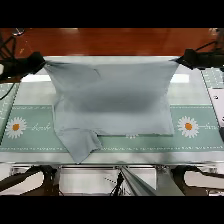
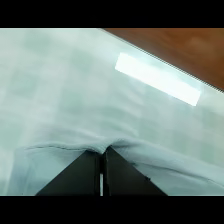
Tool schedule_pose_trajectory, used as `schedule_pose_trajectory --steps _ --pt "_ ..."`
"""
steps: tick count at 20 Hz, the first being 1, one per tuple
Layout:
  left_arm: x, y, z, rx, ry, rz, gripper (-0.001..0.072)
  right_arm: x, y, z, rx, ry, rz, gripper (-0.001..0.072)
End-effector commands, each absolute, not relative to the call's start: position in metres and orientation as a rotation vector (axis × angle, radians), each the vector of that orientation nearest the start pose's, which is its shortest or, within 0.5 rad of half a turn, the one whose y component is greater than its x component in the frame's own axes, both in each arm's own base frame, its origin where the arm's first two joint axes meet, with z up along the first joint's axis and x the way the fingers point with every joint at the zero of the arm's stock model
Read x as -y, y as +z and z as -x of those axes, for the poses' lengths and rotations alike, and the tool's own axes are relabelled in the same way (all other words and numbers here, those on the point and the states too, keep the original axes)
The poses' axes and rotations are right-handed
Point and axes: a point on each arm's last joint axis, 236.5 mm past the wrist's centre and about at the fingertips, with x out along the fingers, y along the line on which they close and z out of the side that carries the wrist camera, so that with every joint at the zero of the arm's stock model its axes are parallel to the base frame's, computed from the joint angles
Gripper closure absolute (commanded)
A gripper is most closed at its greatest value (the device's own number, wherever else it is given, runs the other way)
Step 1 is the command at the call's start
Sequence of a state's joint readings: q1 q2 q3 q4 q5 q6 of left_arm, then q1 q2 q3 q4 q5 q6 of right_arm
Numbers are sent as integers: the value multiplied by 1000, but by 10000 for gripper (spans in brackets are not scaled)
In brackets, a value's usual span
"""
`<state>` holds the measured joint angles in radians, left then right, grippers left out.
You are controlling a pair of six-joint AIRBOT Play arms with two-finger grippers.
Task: Fold the shirts.
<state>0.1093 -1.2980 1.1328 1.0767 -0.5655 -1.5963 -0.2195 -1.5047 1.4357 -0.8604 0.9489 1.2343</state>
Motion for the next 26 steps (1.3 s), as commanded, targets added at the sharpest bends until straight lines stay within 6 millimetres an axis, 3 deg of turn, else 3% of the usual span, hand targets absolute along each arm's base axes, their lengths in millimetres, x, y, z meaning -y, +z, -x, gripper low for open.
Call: schedule_pose_trajectory --steps 1,3,6,11,14,16,20,26 --pt "12 26 -526 -708 54 599 685 -16 26 -574 -879 234 -555 690" --pt "15 10 -524 -750 57 610 685 -17 12 -587 -912 222 -602 690" --pt "14 4 -516 -796 52 611 684 -27 1 -575 -996 282 -571 690" --pt "21 -24 -472 -1022 -59 490 684 -17 -1 -523 -1187 362 -540 690" --pt "24 -47 -442 -1171 -120 432 684 7 -33 -478 -1388 310 -434 690" --pt "26 -64 -428 -1253 -128 420 684 14 -55 -462 -1456 267 -424 690" --pt "29 -83 -417 -1326 -136 431 684 2 -79 -450 -1494 277 -420 690" --pt "24 -88 -398 -1410 -144 435 684 1 -81 -446 -1514 269 -429 689"
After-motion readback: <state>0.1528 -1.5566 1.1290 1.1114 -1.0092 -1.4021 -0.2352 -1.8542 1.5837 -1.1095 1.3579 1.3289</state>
